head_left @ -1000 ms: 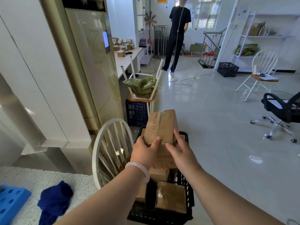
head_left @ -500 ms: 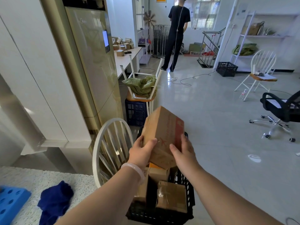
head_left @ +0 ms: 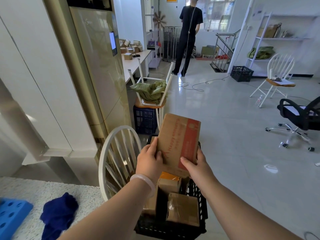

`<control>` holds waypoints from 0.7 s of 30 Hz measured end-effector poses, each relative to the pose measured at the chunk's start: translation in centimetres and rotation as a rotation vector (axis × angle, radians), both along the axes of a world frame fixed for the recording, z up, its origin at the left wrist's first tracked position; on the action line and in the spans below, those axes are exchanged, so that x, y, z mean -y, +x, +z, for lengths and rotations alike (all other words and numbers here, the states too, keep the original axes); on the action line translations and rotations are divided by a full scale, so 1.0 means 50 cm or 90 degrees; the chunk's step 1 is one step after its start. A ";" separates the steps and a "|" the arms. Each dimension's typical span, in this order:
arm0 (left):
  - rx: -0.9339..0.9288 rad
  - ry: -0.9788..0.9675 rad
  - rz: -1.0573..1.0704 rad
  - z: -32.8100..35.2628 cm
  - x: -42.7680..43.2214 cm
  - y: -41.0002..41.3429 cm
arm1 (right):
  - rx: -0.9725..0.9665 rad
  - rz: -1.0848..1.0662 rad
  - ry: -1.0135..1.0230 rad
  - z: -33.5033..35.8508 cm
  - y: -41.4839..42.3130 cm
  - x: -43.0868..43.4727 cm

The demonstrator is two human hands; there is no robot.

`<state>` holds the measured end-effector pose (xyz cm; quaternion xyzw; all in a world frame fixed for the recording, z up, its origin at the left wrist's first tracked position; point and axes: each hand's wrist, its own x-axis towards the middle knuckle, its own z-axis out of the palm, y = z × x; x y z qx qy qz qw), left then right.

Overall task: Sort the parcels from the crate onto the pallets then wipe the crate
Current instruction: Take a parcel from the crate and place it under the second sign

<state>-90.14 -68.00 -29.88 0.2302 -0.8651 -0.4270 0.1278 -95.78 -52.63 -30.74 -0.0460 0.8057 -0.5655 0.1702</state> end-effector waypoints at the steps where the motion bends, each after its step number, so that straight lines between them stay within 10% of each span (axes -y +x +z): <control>1: 0.012 -0.027 -0.001 -0.002 -0.002 -0.001 | -0.007 0.004 0.002 0.001 0.002 0.001; 9: 0.158 -0.186 0.041 0.006 -0.045 0.006 | -0.093 0.024 -0.043 0.009 0.046 0.026; 21: 0.146 0.073 0.036 0.000 -0.030 0.008 | -0.154 0.027 0.036 0.003 0.030 -0.007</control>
